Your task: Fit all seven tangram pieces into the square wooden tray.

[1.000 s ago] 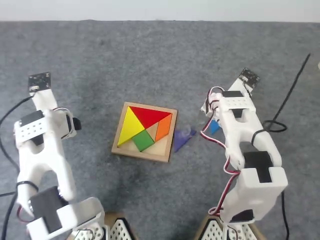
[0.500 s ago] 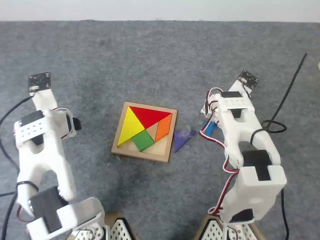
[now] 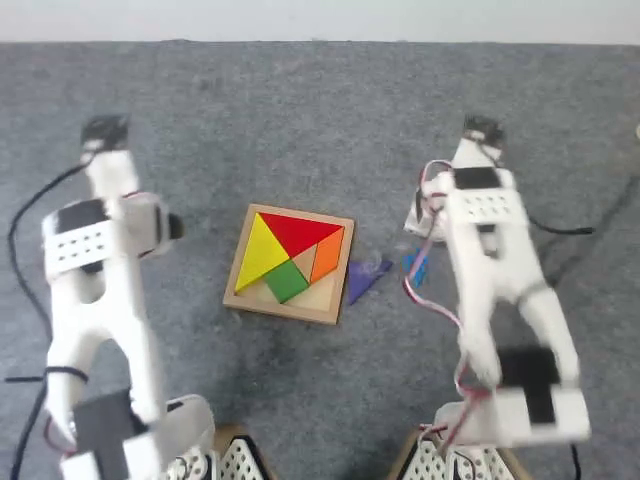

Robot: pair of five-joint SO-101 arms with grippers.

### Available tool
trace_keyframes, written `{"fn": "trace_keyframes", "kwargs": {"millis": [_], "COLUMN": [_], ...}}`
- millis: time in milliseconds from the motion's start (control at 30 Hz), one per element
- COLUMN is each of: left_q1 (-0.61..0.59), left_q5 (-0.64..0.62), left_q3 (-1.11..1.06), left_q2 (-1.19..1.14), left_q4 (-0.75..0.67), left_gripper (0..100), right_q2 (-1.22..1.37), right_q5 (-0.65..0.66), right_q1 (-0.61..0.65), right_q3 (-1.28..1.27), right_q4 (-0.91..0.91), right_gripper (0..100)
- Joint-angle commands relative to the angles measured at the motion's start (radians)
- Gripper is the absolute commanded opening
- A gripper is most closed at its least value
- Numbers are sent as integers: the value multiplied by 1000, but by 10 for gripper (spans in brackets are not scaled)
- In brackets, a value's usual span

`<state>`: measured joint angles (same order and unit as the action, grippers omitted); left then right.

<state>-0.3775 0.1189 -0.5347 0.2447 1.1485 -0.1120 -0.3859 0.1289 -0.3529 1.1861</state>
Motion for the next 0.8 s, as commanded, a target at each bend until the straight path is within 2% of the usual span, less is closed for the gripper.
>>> {"fn": "trace_keyframes", "kwargs": {"millis": [0,100,200,333,433,600,767], "left_q1": [239,427,606,779,842,931,953], "left_q5": [11,9,6,3,2,-5,-147], "left_q3": [159,200,205,209,209,234,421], "left_q2": [115,118,110,12,-100,-321,-555], "left_q4": [161,192,163,109,14,-167,-192], "left_gripper": [228,228,244,298,297,297,297], "right_q2": [-295,-450,-552,-630,-667,-668,-668], "right_q5": [152,304,442,473,539,588,588], "right_q1": [-64,-110,-203,-407,-501,-549,-549], "right_q3": [-106,-259,-451,-664,-752,-853,-873], "right_q4": [-12,-48,-82,-196,-262,-366,-397], "right_gripper": [48,54,139,269,272,234,227]}}
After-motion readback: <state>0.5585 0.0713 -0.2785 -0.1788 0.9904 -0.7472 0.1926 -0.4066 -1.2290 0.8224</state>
